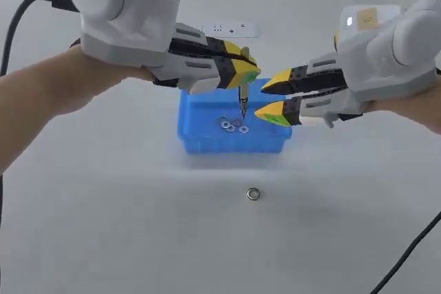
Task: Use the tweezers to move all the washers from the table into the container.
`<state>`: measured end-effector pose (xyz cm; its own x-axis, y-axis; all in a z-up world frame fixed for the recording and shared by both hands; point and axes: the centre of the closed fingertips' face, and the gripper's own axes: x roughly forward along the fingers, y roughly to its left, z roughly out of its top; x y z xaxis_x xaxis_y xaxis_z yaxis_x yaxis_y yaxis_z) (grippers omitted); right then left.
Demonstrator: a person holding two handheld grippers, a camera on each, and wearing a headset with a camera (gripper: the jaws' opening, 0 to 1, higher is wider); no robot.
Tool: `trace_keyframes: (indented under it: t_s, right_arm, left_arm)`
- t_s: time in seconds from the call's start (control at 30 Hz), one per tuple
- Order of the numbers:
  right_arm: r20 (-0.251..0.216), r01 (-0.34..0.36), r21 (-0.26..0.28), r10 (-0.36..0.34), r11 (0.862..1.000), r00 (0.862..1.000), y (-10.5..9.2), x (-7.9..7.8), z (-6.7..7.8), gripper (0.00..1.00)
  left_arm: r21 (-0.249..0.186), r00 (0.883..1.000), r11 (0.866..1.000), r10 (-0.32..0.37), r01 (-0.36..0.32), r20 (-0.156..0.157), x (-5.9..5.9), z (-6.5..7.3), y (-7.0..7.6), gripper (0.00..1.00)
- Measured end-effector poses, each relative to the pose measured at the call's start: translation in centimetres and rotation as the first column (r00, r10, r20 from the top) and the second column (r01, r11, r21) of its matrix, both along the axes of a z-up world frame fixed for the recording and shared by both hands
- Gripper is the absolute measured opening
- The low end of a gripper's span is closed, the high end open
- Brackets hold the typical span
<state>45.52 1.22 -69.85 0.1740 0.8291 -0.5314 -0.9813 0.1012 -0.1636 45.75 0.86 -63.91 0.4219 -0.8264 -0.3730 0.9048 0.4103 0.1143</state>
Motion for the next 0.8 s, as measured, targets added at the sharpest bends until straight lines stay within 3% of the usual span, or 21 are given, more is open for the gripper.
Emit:
trace_keyframes:
  t_s: [0.17, 0.33, 0.37, 0.4, 0.53, 0.63, 0.8]
  right_arm:
    - [-0.011, 0.037, -0.002, -0.037, 0.999, 0.999, -2.7, -2.1, -0.8, 0.31]
    - [-0.044, 0.079, -0.017, -0.08, 0.997, 0.996, -5.1, -3.6, -2.4, 0.47]
    - [-0.052, 0.093, -0.02, -0.093, 0.996, 0.994, -5.5, -3.8, -2.7, 0.48]
    - [-0.057, 0.099, -0.025, -0.1, 0.995, 0.993, -5.7, -3.9, -2.9, 0.5]
    - [-0.074, 0.118, -0.019, -0.119, 0.993, 0.99, -5.9, -4.6, -3.3, 0.58]
    - [-0.077, 0.131, -0.021, -0.132, 0.991, 0.988, -5.6, -5.0, -3.6, 0.7]
    - [-0.096, 0.11, -0.019, -0.111, 0.994, 0.989, -5.0, -6.3, -4.0, 0.73]
  left_arm:
    - [-0.004, 1.0, 1.0, -0.002, 0.002, -0.004, -1.1, 0.2, -0.8, 0.06]
    - [0.017, 0.999, 0.999, -0.029, 0.029, -0.02, -2.6, -1.0, -1.6, 0.06]
    - [0.026, 1.0, 0.999, -0.027, 0.027, -0.015, -2.9, -1.3, -1.6, 0.06]
    - [0.065, 1.0, 0.998, -0.02, 0.019, 0.014, -2.8, -1.7, -1.2, 0.06]
    - [0.045, 1.0, 0.999, -0.024, 0.025, -0.01, -4.3, -2.4, -1.1, 0.06]
    - [0.031, 1.0, 1.0, -0.007, 0.007, -0.022, -4.6, -3.0, -0.9, 0.06]
    - [0.025, 0.999, 1.0, 0.001, 0.0, -0.037, -5.3, -4.0, -0.9, 0.06]
